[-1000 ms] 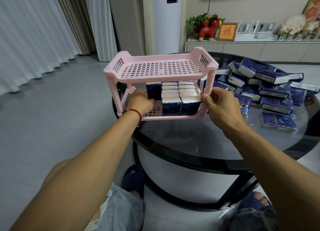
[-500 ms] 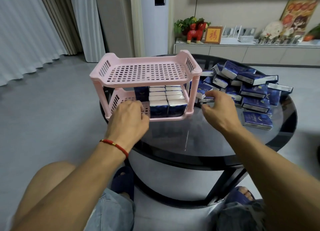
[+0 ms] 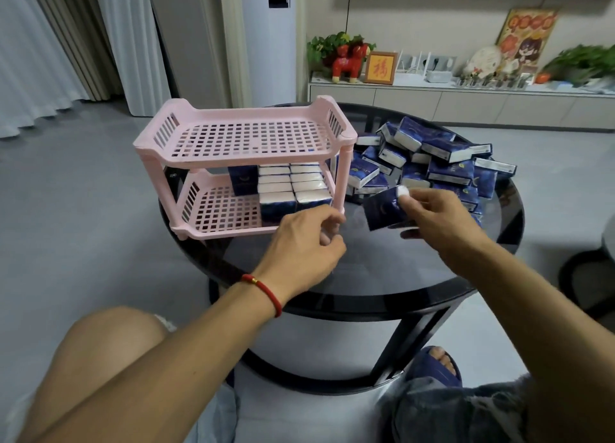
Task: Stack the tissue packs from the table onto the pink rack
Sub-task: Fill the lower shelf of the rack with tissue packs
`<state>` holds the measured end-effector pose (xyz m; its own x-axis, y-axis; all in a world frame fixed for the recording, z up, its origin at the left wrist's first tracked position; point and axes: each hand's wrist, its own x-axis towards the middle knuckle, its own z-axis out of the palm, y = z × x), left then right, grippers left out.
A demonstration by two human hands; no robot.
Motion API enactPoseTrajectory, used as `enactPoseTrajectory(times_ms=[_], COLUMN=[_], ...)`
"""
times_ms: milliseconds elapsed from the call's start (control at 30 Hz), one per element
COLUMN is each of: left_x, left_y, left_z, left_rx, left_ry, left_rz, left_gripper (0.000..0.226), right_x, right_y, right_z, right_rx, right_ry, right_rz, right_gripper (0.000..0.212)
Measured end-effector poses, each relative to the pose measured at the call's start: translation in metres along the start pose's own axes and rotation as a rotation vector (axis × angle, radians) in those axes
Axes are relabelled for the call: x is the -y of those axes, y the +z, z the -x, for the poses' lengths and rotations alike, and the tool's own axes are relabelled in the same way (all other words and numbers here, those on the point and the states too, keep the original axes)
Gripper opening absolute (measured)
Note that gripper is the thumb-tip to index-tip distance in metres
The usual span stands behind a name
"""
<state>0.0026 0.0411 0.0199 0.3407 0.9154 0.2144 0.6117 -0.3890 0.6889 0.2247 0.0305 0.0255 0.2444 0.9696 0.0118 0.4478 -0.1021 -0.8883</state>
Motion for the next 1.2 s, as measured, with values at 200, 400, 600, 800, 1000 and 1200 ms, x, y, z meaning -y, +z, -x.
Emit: enactPoseTrajectory(times_ms=[200, 400, 600, 800, 1000, 1200], left_x=[-0.016, -0.007, -0.006, -0.008, -0.012, -0.008], left_y=[0.020, 0.030, 0.035, 0.036, 0.032, 0.028], left_z=[-0.007, -0.011, -0.013, -0.016, -0.017, -0.009], left_rx=[0.169, 0.098, 0.128, 0.162, 0.186, 0.275], left_ry=[-0.075, -0.252, -0.319, -0.367, -0.474, -0.401], left_rz=[0.335, 0.508, 0.610, 0.673, 0.832, 0.898], left_gripper=[0.046, 0.033, 0.039, 0.033, 0.019, 0.037], right_x=[0.024, -0.029, -0.061, -0.051, -0.018, -0.006], right_y=[-0.017, -0.045, -0.068, -0.034, -0.022, 0.016], right_z=[0.042, 0.009, -0.007, -0.011, 0.021, 0.041], right_rx=[0.362, -0.192, -0.224, -0.249, 0.039, 0.189], right_ry=[0.076, 0.112, 0.421, 0.426, -0.001, -0.486], right_rz=[-0.286, 0.527, 0.710, 0.833, 0.496, 0.473], right_gripper=[0.026, 0.019, 0.126, 0.105, 0.077, 0.093])
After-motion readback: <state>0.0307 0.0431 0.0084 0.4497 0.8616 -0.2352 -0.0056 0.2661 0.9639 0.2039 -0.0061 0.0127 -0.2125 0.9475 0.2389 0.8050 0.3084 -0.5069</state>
